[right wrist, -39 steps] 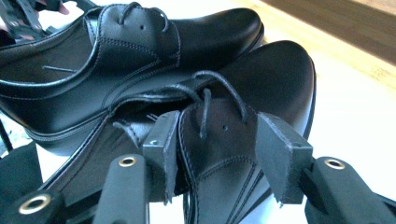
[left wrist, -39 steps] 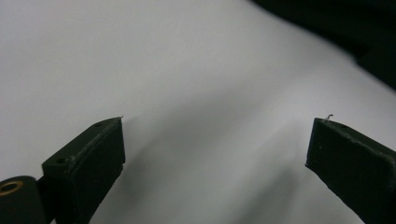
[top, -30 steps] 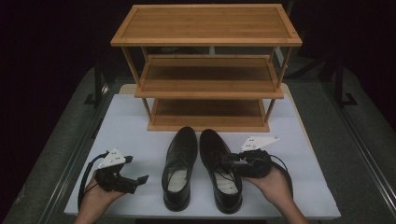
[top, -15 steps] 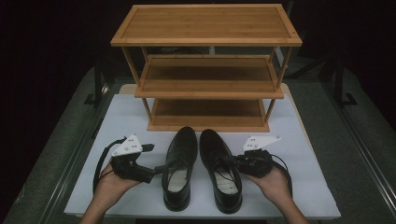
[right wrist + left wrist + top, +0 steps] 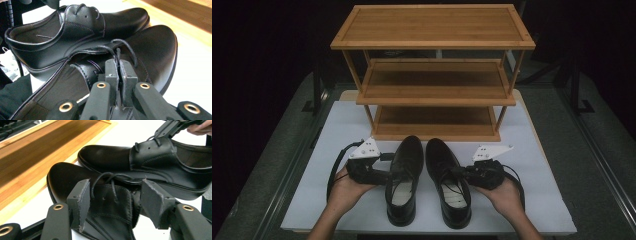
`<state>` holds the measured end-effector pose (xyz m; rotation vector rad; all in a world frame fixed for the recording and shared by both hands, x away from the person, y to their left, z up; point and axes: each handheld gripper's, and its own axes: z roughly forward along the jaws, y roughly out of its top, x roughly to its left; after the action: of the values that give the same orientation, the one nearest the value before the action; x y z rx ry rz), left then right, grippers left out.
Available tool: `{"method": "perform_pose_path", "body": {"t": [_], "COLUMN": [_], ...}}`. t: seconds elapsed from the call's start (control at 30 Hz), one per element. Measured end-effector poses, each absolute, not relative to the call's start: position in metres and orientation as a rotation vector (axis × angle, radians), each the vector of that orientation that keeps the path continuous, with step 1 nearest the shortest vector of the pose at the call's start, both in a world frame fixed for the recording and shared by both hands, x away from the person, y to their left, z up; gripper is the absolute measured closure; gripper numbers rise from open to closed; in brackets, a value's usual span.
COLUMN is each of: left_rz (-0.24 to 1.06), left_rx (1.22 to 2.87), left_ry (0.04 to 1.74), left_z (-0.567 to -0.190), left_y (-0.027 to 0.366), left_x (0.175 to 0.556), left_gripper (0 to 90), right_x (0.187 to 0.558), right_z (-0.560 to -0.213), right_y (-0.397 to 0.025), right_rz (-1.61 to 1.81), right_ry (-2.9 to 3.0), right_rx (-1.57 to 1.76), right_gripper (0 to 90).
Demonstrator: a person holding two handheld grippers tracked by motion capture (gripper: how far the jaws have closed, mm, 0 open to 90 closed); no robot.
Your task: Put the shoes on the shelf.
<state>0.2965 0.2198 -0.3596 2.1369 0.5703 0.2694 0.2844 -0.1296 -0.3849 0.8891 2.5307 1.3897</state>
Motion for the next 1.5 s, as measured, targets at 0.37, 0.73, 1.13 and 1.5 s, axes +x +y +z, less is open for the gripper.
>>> {"method": "perform_pose_path", "body": {"t": [0.37, 0.73, 1.13, 1.5], "left_rz": [0.223, 0.214, 0.274, 0.327], "left_rx": [2.205, 2.189, 2.123, 2.064], "left_ry": [0.564, 0.6, 0.642, 0.679], "left_z": [-0.371, -0.369, -0.363, -0.344], "left_y": [0.214, 0.218, 0.218, 0.223], "left_x": [0.293, 0.291, 0.286, 0.296], "left_gripper": [56.7, 87.9, 88.3, 88.3], "right_x": [0.285, 0.286, 0.282, 0.288], "right_z": [-0.385, -0.387, -0.381, -0.366], "right_y": [-0.129, -0.131, -0.131, -0.146], "right_rz": [1.392, 1.426, 1.412, 1.426], "right_ry": [2.532, 2.537, 2.463, 2.376], "right_rx": [0.884, 0.907, 0.939, 0.982], "right_gripper": [85.9, 86.4, 86.9, 86.9]}}
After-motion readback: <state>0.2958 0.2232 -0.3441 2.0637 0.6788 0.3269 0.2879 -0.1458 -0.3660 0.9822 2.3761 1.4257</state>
